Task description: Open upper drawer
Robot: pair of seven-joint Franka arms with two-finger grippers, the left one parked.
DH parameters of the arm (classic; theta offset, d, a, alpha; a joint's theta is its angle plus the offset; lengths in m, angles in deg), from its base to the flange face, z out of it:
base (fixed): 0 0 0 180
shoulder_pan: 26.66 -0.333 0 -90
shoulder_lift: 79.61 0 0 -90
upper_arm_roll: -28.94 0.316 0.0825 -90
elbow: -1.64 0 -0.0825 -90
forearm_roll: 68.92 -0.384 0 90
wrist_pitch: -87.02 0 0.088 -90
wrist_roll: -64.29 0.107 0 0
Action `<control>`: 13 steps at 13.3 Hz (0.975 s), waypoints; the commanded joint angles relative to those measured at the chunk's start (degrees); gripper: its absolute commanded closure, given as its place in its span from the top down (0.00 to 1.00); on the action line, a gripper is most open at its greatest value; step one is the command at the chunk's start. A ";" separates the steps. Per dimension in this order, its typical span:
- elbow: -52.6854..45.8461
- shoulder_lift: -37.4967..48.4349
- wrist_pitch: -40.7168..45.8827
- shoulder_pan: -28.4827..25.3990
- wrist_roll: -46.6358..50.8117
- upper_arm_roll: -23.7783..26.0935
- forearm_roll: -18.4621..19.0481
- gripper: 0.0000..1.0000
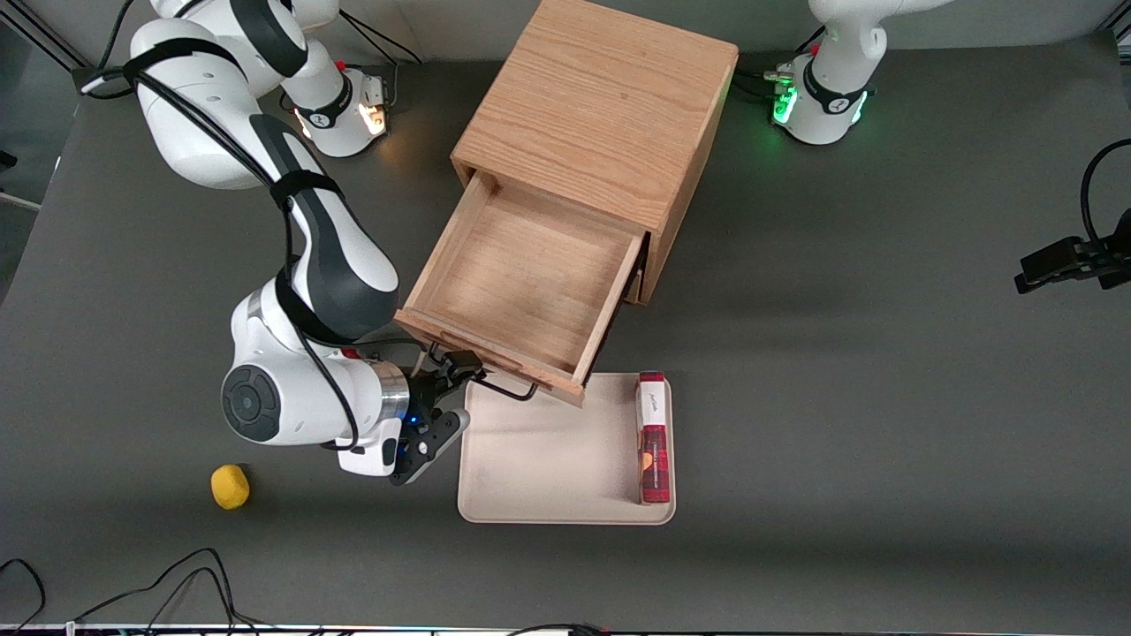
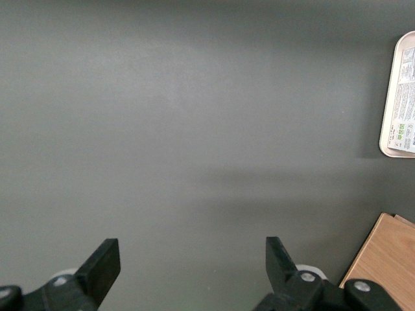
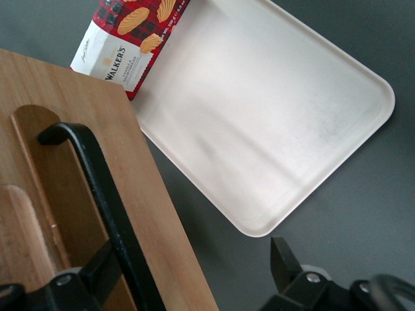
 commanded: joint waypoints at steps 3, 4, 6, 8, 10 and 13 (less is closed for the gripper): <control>-3.93 1.87 2.61 0.00 -1.03 -0.37 0.90 1.00; -3.84 3.37 3.30 0.09 -1.03 -0.46 0.64 1.00; -3.58 8.36 4.97 0.62 -0.60 -0.81 0.38 1.00; -2.18 15.12 9.18 0.62 1.76 -2.29 2.12 1.00; -0.95 21.19 16.28 0.62 3.36 -6.68 3.27 1.00; 3.25 29.46 23.51 0.62 10.01 -11.96 4.77 1.00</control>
